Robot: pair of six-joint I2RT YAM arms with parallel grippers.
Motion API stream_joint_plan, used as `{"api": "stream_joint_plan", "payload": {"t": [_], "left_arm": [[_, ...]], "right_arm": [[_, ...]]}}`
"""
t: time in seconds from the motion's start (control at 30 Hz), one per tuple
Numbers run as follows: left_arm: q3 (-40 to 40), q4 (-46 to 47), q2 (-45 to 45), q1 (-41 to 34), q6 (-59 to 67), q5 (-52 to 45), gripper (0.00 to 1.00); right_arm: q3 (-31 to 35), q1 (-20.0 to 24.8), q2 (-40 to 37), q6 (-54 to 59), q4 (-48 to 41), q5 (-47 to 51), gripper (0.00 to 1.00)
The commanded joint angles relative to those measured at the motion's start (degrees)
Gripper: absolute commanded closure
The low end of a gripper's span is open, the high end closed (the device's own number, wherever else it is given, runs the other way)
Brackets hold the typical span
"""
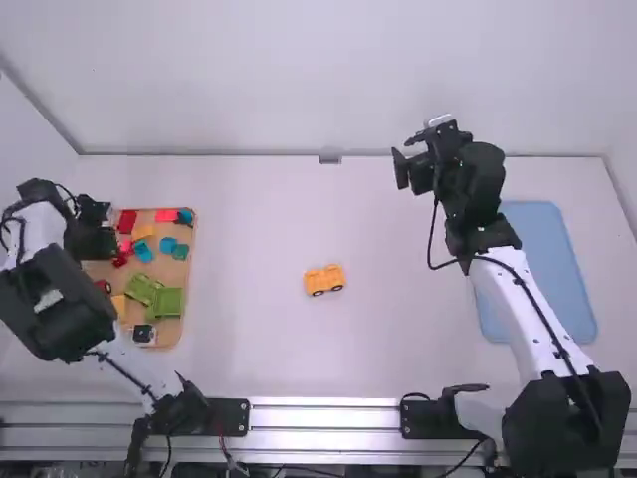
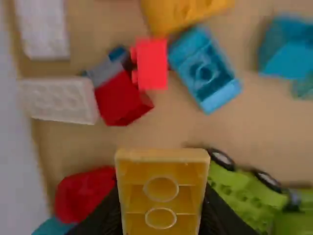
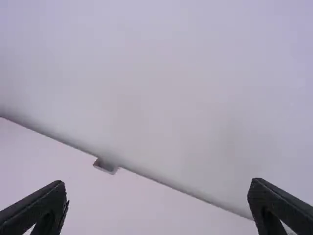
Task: Assemble lego blocks to make yellow taxi
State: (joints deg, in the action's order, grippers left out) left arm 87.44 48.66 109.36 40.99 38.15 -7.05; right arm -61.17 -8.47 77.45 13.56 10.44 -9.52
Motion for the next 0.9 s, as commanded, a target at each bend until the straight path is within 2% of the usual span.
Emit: {"api": "stream_joint_plan", "payload": {"t": [0.0, 0.17, 0.2, 0.37, 0.4, 0.47, 0.63, 0.87], "left_arm": [[0.5, 0.2, -5.9, -2.5, 2.1, -8.2, 0.77], [-3.7, -4.5, -12.4, -9.8, 6.5, -20.6, 0.78], [-5.1, -6.2, -13.7, -12.1, 7.0, -23.3, 0.82], [-10.3, -13.9, -16.7, -19.6, 6.8, -28.6, 0.85], [-13.0, -18.0, -18.0, -23.2, 6.6, -31.1, 0.83], [-15.0, -21.3, -18.9, -25.7, 6.6, -33.3, 0.8], [-20.3, -35.5, -19.6, -34.4, 1.5, -43.6, 0.81], [-25.5, -54.8, -19.6, -42.3, -9.0, -52.3, 0.82]], "right_arm": [[-2.2, -0.2, 0.3, 0.0, 0.3, -5.2, 0.02], [-2.2, -0.2, 3.9, 2.5, 4.4, -12.5, 0.02], [-2.2, -0.2, 5.5, 1.1, 6.5, -13.9, 0.02], [-2.6, 0.7, 10.9, -1.5, 12.9, -23.2, 0.01], [-3.9, 1.3, 13.9, -2.6, 14.8, -30.4, 0.02], [-5.6, 1.7, 16.4, -3.4, 15.3, -36.4, 0.01], [-13.4, 2.0, 24.9, -4.2, 14.3, -55.7, 0.01], [-20.2, -1.2, 33.3, -4.5, 14.9, -69.0, 0.02]]}}
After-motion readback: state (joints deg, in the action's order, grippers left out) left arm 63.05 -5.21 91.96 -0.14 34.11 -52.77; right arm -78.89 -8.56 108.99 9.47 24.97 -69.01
